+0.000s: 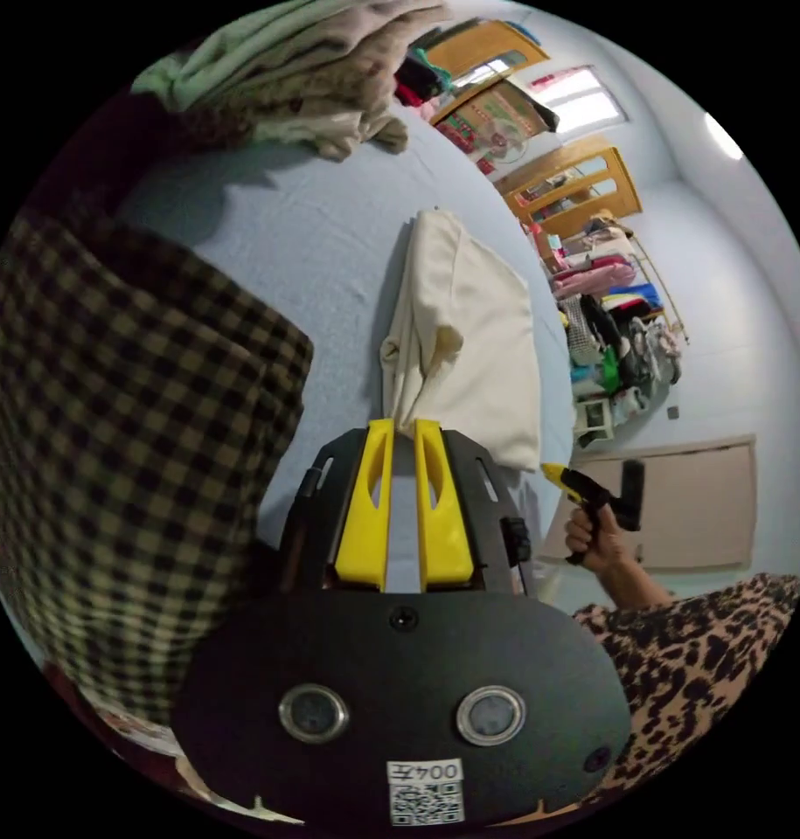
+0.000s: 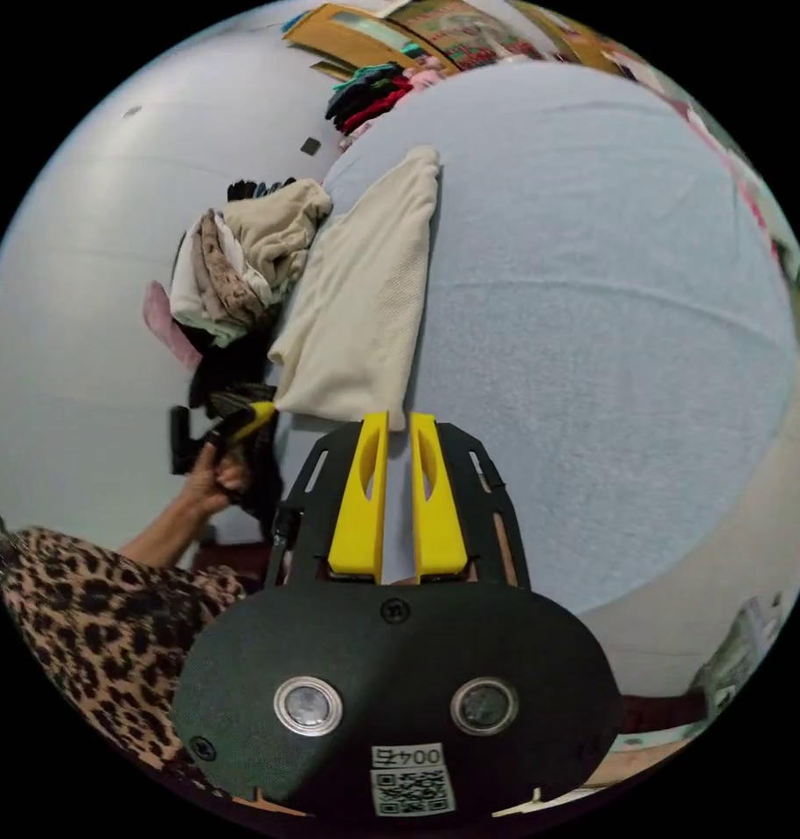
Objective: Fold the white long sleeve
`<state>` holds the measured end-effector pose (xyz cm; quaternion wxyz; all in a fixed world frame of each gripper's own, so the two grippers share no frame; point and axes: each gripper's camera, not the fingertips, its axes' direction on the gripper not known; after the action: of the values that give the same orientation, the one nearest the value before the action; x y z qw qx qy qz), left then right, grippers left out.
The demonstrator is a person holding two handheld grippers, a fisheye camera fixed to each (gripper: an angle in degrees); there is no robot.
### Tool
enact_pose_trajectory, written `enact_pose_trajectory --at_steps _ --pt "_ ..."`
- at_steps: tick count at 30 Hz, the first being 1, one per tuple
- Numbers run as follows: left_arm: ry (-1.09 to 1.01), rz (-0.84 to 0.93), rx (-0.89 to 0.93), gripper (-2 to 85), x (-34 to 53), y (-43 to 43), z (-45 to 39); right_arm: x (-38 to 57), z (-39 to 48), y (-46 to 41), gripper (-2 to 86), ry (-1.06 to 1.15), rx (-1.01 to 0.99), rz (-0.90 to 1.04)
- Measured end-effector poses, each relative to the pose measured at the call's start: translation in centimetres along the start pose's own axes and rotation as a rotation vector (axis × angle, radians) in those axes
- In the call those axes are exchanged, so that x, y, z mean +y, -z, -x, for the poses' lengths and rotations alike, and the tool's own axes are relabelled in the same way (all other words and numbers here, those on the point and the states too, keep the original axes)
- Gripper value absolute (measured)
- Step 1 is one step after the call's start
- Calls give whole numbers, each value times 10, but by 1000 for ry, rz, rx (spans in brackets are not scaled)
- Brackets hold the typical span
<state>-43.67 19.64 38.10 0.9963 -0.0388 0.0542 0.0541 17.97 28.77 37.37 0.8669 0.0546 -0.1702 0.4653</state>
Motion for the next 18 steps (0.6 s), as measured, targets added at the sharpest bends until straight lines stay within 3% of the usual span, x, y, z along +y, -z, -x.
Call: enact_pose_trajectory --at_steps 7,12,18 --pt "-485 -40 -187 63 -13 -28 -117 60 90 -59 85 138 402 1" --pt "-607 101 -281 62 -8 -91 -141 95 123 -90 82 170 547 -86" --pt "-588 40 -170 54 6 -92 -148 124 148 -112 81 153 595 -186"
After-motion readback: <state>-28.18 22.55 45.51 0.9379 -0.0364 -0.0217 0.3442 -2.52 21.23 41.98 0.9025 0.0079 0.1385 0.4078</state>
